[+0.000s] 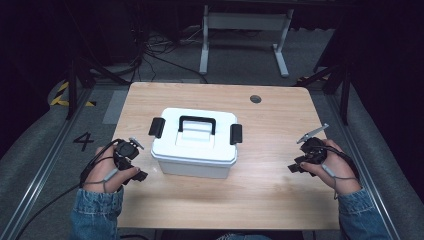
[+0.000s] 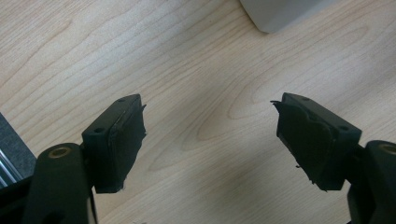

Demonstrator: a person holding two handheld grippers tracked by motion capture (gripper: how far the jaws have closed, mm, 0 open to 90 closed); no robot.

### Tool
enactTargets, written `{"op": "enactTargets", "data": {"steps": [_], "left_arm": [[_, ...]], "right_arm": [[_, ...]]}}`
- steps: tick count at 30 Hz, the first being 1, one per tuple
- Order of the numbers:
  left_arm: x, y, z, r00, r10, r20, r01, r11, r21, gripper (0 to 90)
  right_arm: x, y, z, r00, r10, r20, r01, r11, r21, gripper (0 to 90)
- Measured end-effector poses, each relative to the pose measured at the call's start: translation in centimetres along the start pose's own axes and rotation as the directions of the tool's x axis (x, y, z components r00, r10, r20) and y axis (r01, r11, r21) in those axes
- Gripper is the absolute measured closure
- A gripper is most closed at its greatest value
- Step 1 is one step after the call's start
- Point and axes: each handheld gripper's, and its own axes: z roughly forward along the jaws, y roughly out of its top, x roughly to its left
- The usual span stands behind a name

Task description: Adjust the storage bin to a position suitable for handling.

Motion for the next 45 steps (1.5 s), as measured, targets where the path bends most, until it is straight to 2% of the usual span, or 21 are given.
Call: {"op": "enactTargets", "data": {"steps": [4,15,21,23,28,31,40,41,45], "left_arm": [[0.0,0.0,-0.1,0.9999,-0.010,-0.003,0.010,0.9999,-0.003,24.5],[0.2,0.2,-0.4,1.0000,0.004,0.001,-0.004,0.9994,-0.033,24.0],[0.3,0.3,-0.5,0.9999,0.005,0.012,-0.005,0.9996,-0.027,24.0],[0.3,0.3,-0.5,0.9999,0.000,0.012,0.001,0.9996,-0.027,24.0],[0.3,0.3,-0.7,0.9999,0.000,0.016,0.001,0.9993,-0.038,24.0],[0.5,0.5,-0.9,0.9999,0.015,0.001,-0.015,0.9991,-0.040,23.8],[0.6,0.4,-0.8,0.9994,0.009,0.034,-0.007,0.9987,-0.050,25.5],[0.5,0.4,-0.8,0.9989,-0.006,0.046,0.008,0.9988,-0.049,25.5],[0.5,0.3,-0.8,0.9991,0.004,0.043,-0.002,0.9988,-0.049,25.5]], "right_arm": [[-0.1,-0.2,0.0,0.9998,0.018,-0.002,-0.018,1.000,-0.002,53.4],[0.2,0.5,0.1,0.9992,-0.002,-0.040,0.002,1.000,-0.019,52.7],[0.4,1.0,0.2,0.9991,-0.027,-0.031,0.026,0.999,-0.032,52.6],[0.6,1.4,0.0,0.9988,-0.039,-0.031,0.037,0.998,-0.050,52.6],[1.2,2.7,-1.0,0.9980,-0.052,-0.035,0.050,0.997,-0.059,52.6],[1.6,3.6,-1.7,0.9966,-0.072,-0.040,0.069,0.996,-0.061,52.5],[2.8,6.9,-3.8,0.9914,-0.118,-0.055,0.113,0.989,-0.097,52.5],[2.9,7.2,-3.9,0.9903,-0.127,-0.056,0.121,0.988,-0.100,52.5],[3.3,8.1,-4.4,0.9884,-0.141,-0.056,0.134,0.985,-0.109,52.5]]}}
